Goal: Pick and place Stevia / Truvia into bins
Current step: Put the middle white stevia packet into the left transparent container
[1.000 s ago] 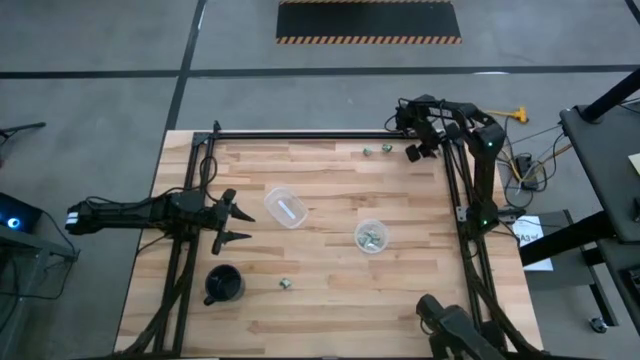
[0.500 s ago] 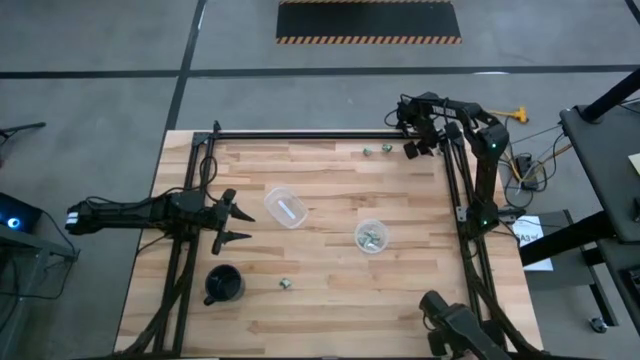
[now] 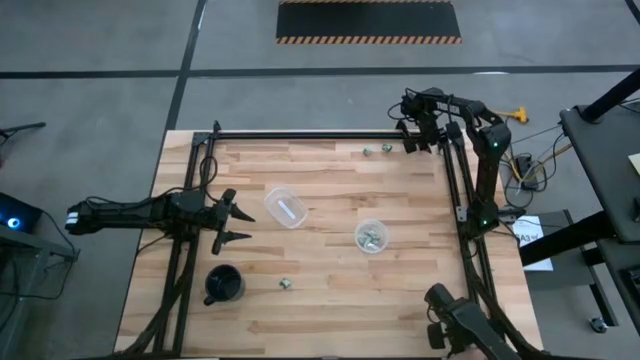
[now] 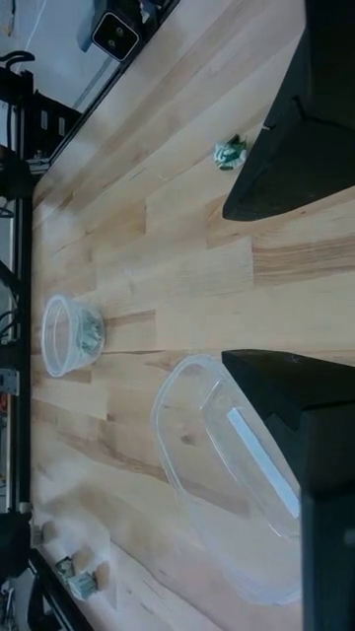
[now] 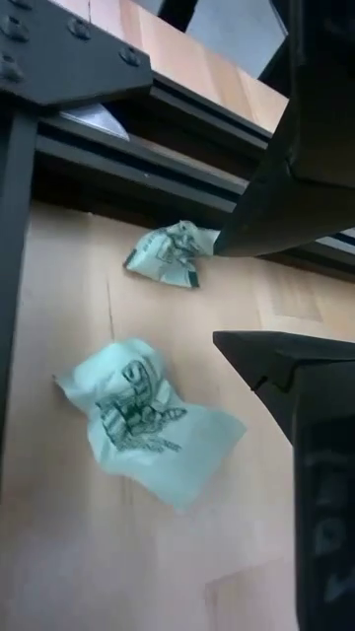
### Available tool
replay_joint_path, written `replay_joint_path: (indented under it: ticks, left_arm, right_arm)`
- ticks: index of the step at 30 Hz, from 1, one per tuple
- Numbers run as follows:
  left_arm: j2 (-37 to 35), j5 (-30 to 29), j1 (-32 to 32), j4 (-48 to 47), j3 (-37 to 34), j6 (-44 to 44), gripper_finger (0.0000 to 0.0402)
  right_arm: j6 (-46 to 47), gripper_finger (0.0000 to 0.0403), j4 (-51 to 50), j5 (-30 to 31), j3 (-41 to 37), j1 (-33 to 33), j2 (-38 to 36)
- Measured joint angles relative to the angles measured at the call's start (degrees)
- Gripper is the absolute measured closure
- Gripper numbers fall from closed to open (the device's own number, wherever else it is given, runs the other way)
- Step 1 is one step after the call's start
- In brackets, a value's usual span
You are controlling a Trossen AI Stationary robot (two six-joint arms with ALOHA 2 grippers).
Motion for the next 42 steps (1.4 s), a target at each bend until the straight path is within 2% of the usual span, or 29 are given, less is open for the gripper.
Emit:
replay_joint_path:
  ticks: [7, 19, 26, 38, 42]
  left_arm:
    - [0.04, -0.01, 0.00, 0.02, 0.00, 0.00, 0.0193]
    - [0.04, 0.00, 0.01, 0.00, 0.00, 0.00, 0.0193]
    - [0.00, -0.01, 0.02, 0.00, 0.00, 0.00, 0.0193]
    - [0.01, -0.01, 0.01, 0.02, 0.00, 0.00, 0.0193]
    - [0.02, 0.01, 0.00, 0.02, 0.00, 0.00, 0.0193]
  right_arm:
    - [-0.06, 0.0284, -1.49, -1.84, 0.93, -0.93, 0.00]
    - [2.54, 0.0311, -3.01, -3.40, 2.15, -1.20, -0.07]
    - [0.29, 0.0304, -3.21, -6.10, 2.15, -1.14, -1.13]
    - [-2.86, 0.0281, 8.17, -8.53, 2.11, 1.89, -1.14]
    - [-2.43, 0.0277, 8.28, -5.05, 2.07, 1.70, -1.14]
